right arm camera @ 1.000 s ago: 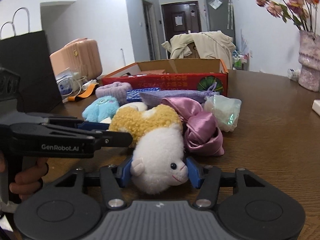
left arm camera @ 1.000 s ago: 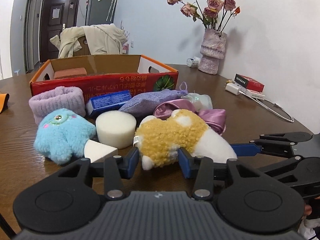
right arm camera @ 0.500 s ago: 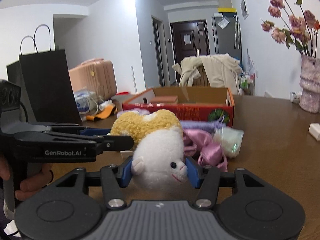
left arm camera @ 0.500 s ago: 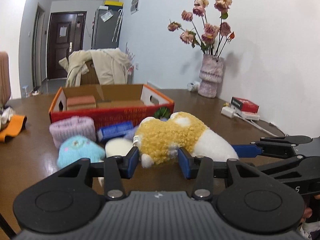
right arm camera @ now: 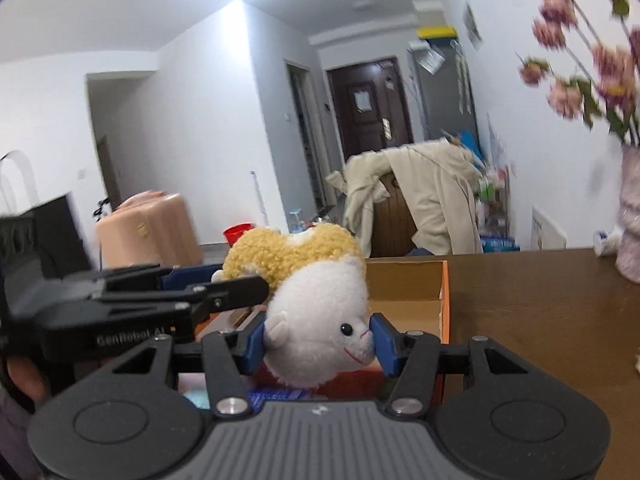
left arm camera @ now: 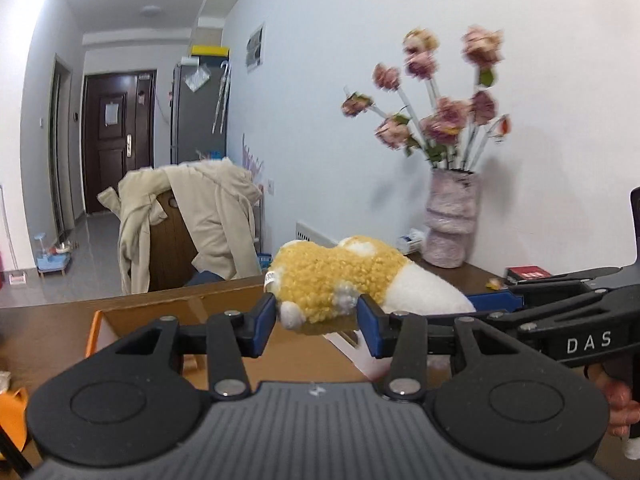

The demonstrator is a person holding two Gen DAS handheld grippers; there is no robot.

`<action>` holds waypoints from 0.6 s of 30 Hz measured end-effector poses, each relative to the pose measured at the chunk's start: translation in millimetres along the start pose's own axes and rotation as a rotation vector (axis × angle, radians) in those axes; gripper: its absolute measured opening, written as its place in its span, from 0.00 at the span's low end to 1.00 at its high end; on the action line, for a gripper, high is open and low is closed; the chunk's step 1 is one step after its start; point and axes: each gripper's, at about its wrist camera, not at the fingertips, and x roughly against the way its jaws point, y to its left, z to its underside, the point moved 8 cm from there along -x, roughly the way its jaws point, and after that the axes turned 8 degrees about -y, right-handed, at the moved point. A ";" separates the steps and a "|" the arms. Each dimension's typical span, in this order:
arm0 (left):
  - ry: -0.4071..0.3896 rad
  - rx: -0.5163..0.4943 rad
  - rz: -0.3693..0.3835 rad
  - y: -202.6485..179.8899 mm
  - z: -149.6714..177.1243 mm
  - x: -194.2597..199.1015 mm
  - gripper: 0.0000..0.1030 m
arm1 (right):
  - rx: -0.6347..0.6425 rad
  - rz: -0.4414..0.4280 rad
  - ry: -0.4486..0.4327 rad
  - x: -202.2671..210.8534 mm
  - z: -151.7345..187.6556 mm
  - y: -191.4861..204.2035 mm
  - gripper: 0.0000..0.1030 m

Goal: Organize soft objects
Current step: 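Lift the sheep plush into the box with both grippers and release it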

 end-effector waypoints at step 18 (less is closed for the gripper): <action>0.260 0.121 -0.083 75.6 58.6 -200.9 0.53 | 0.177 0.297 0.269 -208.2 41.7 -69.2 0.54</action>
